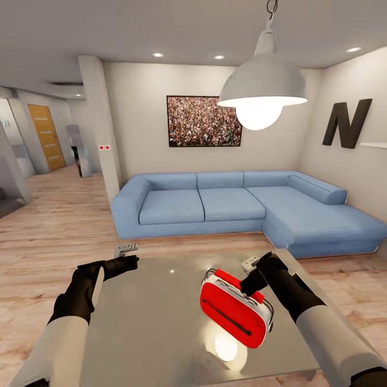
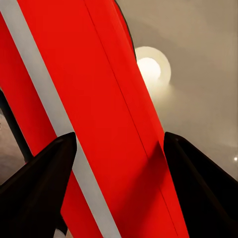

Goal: Turn on the radio receiver that's on the table in the living room.

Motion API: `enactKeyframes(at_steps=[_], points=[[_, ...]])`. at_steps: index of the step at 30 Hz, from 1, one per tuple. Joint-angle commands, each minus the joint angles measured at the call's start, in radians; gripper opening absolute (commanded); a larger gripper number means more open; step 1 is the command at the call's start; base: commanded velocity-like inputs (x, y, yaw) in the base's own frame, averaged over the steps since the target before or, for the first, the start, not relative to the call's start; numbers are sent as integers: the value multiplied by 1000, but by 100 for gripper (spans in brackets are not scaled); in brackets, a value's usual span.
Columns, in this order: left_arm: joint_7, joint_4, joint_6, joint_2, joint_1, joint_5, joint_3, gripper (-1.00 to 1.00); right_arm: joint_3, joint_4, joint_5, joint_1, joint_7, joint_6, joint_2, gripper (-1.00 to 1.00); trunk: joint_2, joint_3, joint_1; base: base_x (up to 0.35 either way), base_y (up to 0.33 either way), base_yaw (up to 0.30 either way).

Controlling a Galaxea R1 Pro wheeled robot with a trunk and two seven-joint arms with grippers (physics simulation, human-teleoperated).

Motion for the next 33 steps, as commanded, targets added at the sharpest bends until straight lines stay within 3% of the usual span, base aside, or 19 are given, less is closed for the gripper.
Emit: enactKeyframes(at_steps=[1,15,33], points=[[0,0,0,0,0,0,0,-100,0,0,-2,0,0,-1,0,-100,-7,-3,4,0,0,0],[0,0,0,0,0,0,0,-100,0,4,-2,0,-3,0,0,-100,-105,-47,58,0,0,0],[0,0,0,-1,0,2,0,-100,0,5,1,0,-7,0,0,-100,-119,-53,65,0,0,0]])
